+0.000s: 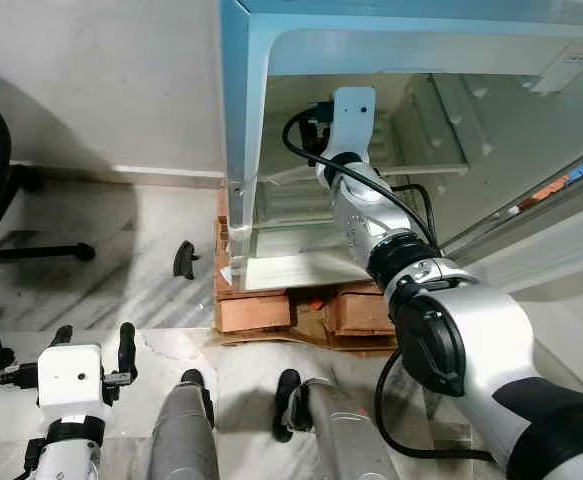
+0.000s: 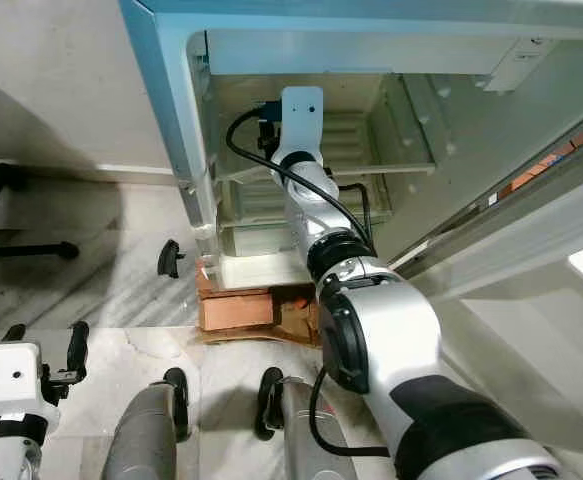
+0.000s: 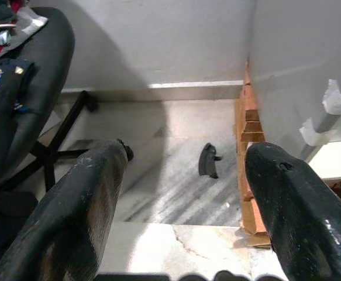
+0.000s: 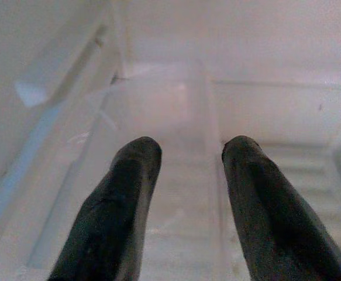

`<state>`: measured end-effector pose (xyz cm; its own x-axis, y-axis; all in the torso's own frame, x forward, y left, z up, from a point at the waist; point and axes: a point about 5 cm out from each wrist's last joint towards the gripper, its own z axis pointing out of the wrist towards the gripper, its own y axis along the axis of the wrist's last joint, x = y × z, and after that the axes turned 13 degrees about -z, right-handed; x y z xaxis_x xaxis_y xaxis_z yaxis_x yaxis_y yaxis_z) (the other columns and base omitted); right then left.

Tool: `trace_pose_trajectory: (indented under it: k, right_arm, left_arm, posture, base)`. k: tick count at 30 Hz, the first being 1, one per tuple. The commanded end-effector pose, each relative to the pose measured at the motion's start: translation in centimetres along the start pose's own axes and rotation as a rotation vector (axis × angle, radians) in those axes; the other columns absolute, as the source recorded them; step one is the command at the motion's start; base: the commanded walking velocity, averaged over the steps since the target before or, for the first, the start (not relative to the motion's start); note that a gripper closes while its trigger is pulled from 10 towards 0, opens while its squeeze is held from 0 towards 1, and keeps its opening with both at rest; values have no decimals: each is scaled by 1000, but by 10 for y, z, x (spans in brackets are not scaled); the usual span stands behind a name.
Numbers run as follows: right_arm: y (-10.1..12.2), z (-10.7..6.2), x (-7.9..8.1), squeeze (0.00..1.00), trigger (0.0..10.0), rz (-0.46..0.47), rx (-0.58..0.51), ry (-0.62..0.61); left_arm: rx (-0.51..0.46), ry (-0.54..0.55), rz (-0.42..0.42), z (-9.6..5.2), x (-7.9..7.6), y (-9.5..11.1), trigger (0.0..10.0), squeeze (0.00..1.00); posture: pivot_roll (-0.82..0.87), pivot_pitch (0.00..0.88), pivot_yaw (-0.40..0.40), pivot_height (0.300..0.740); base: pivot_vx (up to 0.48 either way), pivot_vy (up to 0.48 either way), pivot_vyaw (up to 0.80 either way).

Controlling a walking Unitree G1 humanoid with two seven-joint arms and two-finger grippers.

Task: Restocking fridge

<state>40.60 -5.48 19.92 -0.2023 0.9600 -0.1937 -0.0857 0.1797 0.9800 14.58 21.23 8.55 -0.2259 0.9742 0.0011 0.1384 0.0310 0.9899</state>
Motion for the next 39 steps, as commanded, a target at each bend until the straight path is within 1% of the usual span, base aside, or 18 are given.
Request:
trace_pose_trajectory:
  k: [1, 6, 7, 9, 10, 11, 12, 14, 18, 21, 24, 26, 28, 30, 33, 37, 38, 39]
  right_arm:
    - [-2, 0, -1, 1000, 10000, -37, 0, 6]
    - [-2, -1, -7, 1000, 10000, -131, -23, 2]
    - [-2, -1, -7, 1000, 10000, -131, -23, 2]
    - [-3, -2, -16, 1000, 10000, -161, -41, -12]
    - [-3, -2, -16, 1000, 10000, -161, -41, -12]
    - [-4, -3, -23, 1000, 10000, -166, -46, -23]
    - [-4, -3, -23, 1000, 10000, -166, -46, -23]
    - [-4, -4, -30, 1000, 10000, -166, -56, -32]
    - [-5, -5, -38, 1000, 10000, -182, -74, -17]
    - [-8, -7, -37, 1000, 10000, -192, -82, 10]
    - [-12, -10, -36, 1000, 10000, -165, -102, 53]
    - [-16, -12, -36, 1000, 10000, -139, -109, 86]
    - [-18, -13, -35, 1000, 10000, -137, -114, 103]
    - [-24, -17, -34, 1000, 10000, -129, -122, 149]
    - [-30, -21, -36, 1000, 10000, -129, -133, 184]
    - [-39, -32, -42, 1000, 10000, -156, -179, 227]
    - [-39, -32, -42, 1000, 10000, -156, -179, 227]
    - [-41, -36, -44, 851, 10000, -165, -195, 225]
  left_arm:
    - [38, 21, 11, -4, 3, -7, 10000, 0]
    - [32, 25, 14, -1, 4, -7, 10000, 0]
    - [32, 25, 14, -1, 4, -7, 10000, 0]
    - [27, 29, 14, 1, 4, -7, 10000, 0]
    - [27, 29, 14, 1, 4, -7, 10000, 0]
    - [24, 30, 13, 2, 4, -6, 10000, 0]
    - [24, 30, 13, 2, 4, -6, 10000, 0]
    - [20, 30, 13, 4, 3, -6, 10000, 0]
    - [7, 16, 15, 14, 2, -6, 10000, 0]
    - [-3, -4, 20, 20, 0, -5, 10000, 0]
    - [1, -6, 16, 26, 0, -5, 10000, 0]
    - [8, 4, -4, 32, 0, -7, 10000, 0]
    - [8, 3, -9, 35, -1, -7, 10000, 0]
    - [0, -20, -10, 41, -4, -8, 10000, 0]
    - [-6, -37, -8, 47, -8, -8, 10000, 0]
    - [-16, -50, -5, 58, -9, -8, 10000, 0]
    - [-16, -50, -5, 58, -9, -8, 10000, 0]
    - [-16, -54, -2, 59, -9, -9, 10000, 0]
  posture:
    - [383, 320, -148, 740]
    - [381, 312, -147, 740]
    - [381, 312, -147, 740]
    - [379, 305, -150, 740]
    - [379, 305, -150, 740]
    - [374, 302, -148, 740]
    - [374, 302, -148, 740]
    - [366, 291, -146, 740]
    - [341, 267, -135, 740]
    - [319, 250, -132, 740]
    - [302, 236, -128, 740]
    - [283, 223, -124, 740]
    - [276, 216, -121, 740]
    - [260, 197, -112, 740]
    - [253, 179, -100, 740]
    - [233, 137, -87, 740]
    - [233, 137, -87, 740]
    - [226, 123, -85, 740]
  base:
    - [0, 0, 0]
    - [0, 0, 0]
    - [0, 0, 0]
    - [0, 0, 0]
    - [0, 0, 0]
    - [0, 0, 0]
    - [0, 0, 0]
    - [0, 0, 0]
    - [0, 0, 0]
    - [0, 0, 0]
    - [0, 0, 0]
    - [0, 0, 0]
    - [0, 0, 0]
    - [0, 0, 0]
    - [0, 0, 0]
    - [0, 0, 0]
    - [0, 0, 0]
    - [0, 0, 0]
